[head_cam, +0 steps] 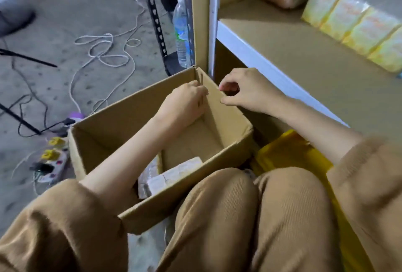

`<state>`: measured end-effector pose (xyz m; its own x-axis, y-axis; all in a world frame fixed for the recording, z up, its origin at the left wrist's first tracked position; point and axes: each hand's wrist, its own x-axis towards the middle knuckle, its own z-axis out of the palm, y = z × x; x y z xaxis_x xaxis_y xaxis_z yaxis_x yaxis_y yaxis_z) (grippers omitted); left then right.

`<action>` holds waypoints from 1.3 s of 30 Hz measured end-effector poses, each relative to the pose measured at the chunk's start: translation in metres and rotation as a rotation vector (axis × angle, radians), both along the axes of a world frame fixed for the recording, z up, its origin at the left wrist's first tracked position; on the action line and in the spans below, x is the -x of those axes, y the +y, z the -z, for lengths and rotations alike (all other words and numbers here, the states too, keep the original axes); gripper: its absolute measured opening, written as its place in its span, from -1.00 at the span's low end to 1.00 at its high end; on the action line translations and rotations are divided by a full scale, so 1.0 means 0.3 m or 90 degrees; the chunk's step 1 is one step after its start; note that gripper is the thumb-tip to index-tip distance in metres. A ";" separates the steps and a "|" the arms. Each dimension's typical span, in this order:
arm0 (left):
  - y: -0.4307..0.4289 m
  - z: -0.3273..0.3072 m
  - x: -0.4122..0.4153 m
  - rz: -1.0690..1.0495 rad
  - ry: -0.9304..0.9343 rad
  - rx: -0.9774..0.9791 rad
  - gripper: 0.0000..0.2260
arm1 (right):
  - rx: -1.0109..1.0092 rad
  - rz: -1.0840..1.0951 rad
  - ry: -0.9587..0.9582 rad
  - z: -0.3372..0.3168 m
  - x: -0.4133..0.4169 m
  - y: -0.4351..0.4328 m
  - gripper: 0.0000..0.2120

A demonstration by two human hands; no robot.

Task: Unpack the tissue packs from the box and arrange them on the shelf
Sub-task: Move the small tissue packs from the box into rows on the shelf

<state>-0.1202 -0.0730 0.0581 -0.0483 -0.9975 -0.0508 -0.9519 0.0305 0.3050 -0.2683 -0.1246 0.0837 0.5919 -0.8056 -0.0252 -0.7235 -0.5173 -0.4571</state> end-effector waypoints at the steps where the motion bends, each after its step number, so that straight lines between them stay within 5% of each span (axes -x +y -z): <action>1: 0.022 0.034 -0.032 -0.018 -0.003 -0.023 -0.73 | -0.016 -0.026 0.008 0.037 -0.036 0.001 -0.74; 14: 0.147 0.480 -0.305 -0.160 -0.075 -0.275 -0.73 | -0.214 -0.227 0.233 0.504 -0.322 0.024 -0.63; 26: 0.143 0.792 -0.469 -0.355 0.008 -0.439 -0.65 | -0.282 -0.425 0.412 0.822 -0.446 0.010 -0.55; 34: 0.161 0.964 -0.474 -0.530 0.151 -0.512 -0.20 | -0.322 -0.499 0.503 0.972 -0.512 0.000 -0.51; 39: 0.166 1.004 -0.455 -0.573 0.194 -0.480 -0.15 | -0.375 -0.468 0.452 1.027 -0.510 0.046 -0.56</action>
<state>0.0162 -0.0232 -0.2430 0.5357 -0.4059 -0.7405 -0.4274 -0.8866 0.1768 -0.1154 -0.1107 -0.2245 0.6120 -0.0310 -0.7902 -0.5287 -0.7592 -0.3797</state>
